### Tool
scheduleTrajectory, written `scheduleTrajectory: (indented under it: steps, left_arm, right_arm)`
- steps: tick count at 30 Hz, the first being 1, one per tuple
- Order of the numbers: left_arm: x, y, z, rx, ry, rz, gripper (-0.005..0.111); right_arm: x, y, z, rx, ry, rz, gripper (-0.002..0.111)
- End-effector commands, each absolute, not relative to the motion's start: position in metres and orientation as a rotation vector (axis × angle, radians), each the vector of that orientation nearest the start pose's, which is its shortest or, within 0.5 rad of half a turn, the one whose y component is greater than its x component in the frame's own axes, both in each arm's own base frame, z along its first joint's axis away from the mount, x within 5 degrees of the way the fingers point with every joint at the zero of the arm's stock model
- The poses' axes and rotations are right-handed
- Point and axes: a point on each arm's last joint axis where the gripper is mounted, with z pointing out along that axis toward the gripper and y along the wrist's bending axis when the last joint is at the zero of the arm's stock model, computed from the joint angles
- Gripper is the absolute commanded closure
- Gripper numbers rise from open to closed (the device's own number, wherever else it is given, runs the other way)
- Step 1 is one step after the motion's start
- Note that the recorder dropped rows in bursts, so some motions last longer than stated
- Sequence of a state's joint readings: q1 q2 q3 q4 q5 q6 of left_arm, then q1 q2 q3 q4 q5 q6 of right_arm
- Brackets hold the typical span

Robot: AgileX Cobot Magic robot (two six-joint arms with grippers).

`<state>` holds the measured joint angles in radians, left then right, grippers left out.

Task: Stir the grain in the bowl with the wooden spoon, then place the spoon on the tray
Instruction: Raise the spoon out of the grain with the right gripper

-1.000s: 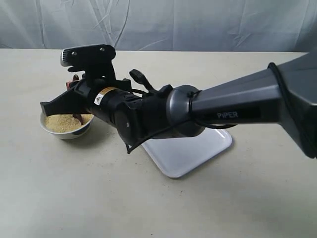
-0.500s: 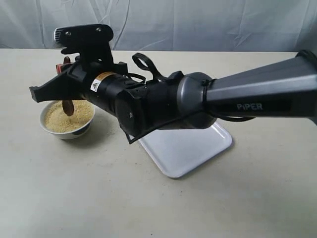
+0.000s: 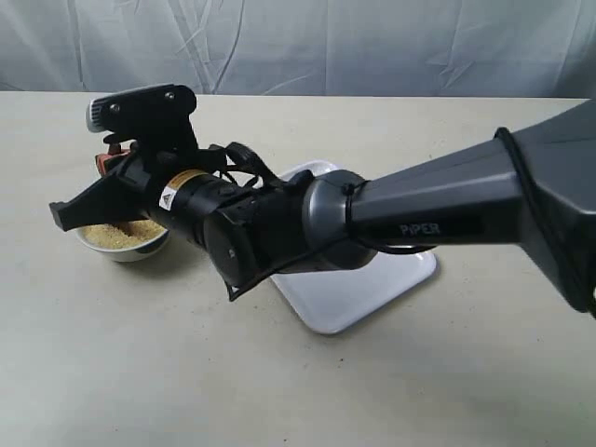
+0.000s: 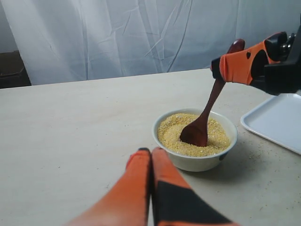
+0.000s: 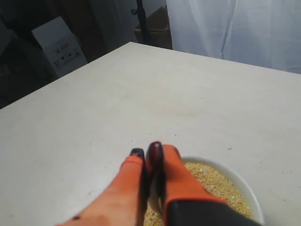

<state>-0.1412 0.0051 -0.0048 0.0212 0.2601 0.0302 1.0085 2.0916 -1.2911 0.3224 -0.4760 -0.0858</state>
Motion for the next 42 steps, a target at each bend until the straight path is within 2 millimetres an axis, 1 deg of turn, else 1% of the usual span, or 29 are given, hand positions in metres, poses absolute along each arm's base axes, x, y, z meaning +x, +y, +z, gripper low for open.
scheduleTrajectory:
  steps: [1,4,6,7,12,15,17,19,24,27,30,34,42]
  left_arm:
    - [0.055,-0.007,0.190,0.161,1.730,-0.064,0.107]
    - [0.055,-0.007,0.190,0.161,1.730,-0.064,0.107]
    - [0.055,-0.007,0.190,0.161,1.730,-0.064,0.107]
    - [0.055,-0.007,0.190,0.161,1.730,-0.064,0.107]
    - [0.055,-0.007,0.190,0.161,1.730,-0.064,0.107]
    - [0.055,-0.007,0.190,0.161,1.730,-0.064,0.107]
    - [0.055,-0.007,0.190,0.161,1.730,-0.064,0.107]
    - [0.055,-0.007,0.190,0.161,1.730,-0.064,0.107]
    - [0.055,-0.007,0.190,0.161,1.730,-0.064,0.107]
    - [0.055,-0.007,0.190,0.161,1.730,-0.064,0.107]
    - [0.055,-0.007,0.190,0.161,1.730,-0.064,0.107]
    - [0.055,-0.007,0.190,0.161,1.730,-0.064,0.107]
    - [0.055,-0.007,0.190,0.161,1.730,-0.064,0.107]
  right_arm:
    - [0.265,0.384,0.175,-0.668,1.759,0.668,0.108]
    - [0.273,0.377,0.178,-0.590,1.787,0.667,0.108]
    - [0.278,0.371,0.186,-0.511,1.803,0.679,0.108]
    - [0.277,0.371,0.189,-0.500,1.804,0.686,0.108]
    - [0.276,0.367,0.211,-0.484,1.762,0.707,0.108]
    - [0.276,0.366,0.218,-0.483,1.736,0.703,0.108]
    - [0.276,0.366,0.219,-0.506,1.715,0.678,0.108]
    - [0.277,0.367,0.214,-0.534,1.706,0.649,0.108]
    - [0.280,0.369,0.194,-0.580,1.707,0.588,0.108]
    - [0.281,0.371,0.180,-0.597,1.727,0.573,0.108]
    - [0.281,0.372,0.171,-0.610,1.758,0.571,0.108]
    - [0.276,0.376,0.166,-0.615,1.784,0.593,0.108]
    - [0.263,0.386,0.167,-0.629,1.779,0.676,0.108]
